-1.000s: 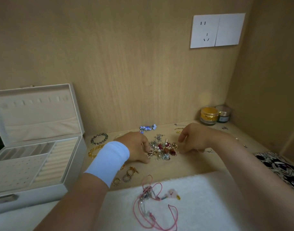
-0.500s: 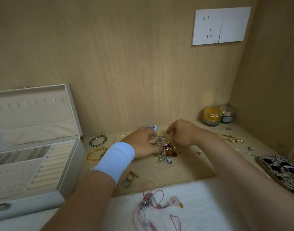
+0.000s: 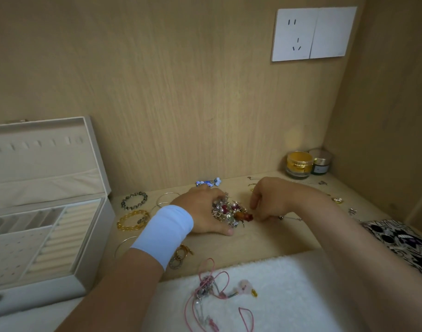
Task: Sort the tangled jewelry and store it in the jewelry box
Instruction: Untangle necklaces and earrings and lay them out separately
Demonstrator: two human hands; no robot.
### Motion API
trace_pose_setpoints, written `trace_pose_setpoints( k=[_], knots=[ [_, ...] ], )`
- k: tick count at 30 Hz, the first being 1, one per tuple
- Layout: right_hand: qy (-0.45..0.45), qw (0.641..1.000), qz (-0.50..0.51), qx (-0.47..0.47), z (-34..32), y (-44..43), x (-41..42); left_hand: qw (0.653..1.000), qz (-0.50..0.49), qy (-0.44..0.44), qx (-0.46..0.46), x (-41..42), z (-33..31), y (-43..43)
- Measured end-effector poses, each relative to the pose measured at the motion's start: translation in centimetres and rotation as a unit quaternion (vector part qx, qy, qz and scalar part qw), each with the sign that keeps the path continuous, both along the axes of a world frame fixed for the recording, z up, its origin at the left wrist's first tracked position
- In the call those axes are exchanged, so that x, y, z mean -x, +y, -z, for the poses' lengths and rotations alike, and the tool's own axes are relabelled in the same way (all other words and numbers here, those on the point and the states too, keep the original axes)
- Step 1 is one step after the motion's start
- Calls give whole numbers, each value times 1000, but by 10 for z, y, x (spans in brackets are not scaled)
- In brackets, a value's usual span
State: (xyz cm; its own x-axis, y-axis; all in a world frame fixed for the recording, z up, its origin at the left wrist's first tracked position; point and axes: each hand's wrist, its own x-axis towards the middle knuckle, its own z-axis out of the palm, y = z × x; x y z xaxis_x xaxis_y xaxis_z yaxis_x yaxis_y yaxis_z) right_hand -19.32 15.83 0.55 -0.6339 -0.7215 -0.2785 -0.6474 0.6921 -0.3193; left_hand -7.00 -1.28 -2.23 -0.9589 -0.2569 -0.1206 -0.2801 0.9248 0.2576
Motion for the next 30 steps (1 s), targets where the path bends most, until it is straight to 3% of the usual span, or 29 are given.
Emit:
trace_pose_setpoints(
  k=[5, 10, 12, 16, 20, 30],
  knots=[
    [-37, 997, 17, 63, 5, -10, -6, 999, -9, 29, -40, -1, -1, -2],
    [52, 990, 9, 128, -6, 0, -16, 992, -17, 106, -64, -32, -20, -3],
    [33, 988, -9, 149, -15, 8, -33, 988, -10, 132, -75, -51, -28, 4],
    [-68, 984, -123, 107, -24, 20, -78, 986, 15, 115, -119, -91, -35, 28],
    [-189, 967, -170, 25, -20, 25, -106, 976, 48, 76, -196, -121, -29, 43],
    [-136, 981, -128, 46, -13, 42, -114, 976, 31, 53, -207, -140, -11, 36]
  ],
)
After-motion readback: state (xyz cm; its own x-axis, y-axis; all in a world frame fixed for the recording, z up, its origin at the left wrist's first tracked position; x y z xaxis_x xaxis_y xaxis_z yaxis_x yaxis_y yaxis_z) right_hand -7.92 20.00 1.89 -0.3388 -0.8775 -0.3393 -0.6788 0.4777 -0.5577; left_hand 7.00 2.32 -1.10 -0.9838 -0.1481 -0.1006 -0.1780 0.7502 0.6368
